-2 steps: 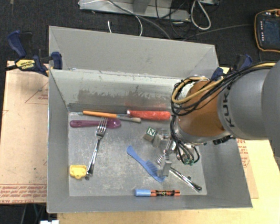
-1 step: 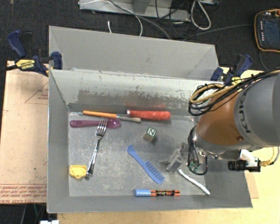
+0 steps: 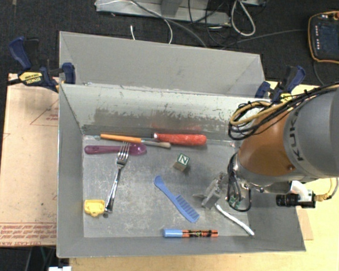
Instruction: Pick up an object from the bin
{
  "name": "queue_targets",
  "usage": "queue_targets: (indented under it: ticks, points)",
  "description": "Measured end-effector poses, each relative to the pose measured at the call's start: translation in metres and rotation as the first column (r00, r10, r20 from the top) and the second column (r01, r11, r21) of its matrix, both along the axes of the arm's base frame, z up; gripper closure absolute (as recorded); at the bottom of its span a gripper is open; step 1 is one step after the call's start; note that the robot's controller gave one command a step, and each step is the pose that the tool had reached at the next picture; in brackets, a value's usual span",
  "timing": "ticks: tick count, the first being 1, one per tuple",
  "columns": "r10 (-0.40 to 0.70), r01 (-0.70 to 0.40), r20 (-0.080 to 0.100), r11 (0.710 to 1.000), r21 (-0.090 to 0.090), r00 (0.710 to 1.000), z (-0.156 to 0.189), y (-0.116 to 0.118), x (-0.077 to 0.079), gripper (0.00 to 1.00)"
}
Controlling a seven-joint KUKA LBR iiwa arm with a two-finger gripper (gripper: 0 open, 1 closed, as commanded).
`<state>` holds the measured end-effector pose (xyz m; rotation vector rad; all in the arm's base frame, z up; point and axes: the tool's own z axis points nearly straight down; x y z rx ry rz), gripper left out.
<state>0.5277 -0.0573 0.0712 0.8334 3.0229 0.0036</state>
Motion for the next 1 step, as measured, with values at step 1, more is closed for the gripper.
queue_targets:
  ticks: [1]
  points:
    - [0.002,-0.002,0.0,1.0,0.0,1.0,0.0052,0.0002,-0.0001,1.0]
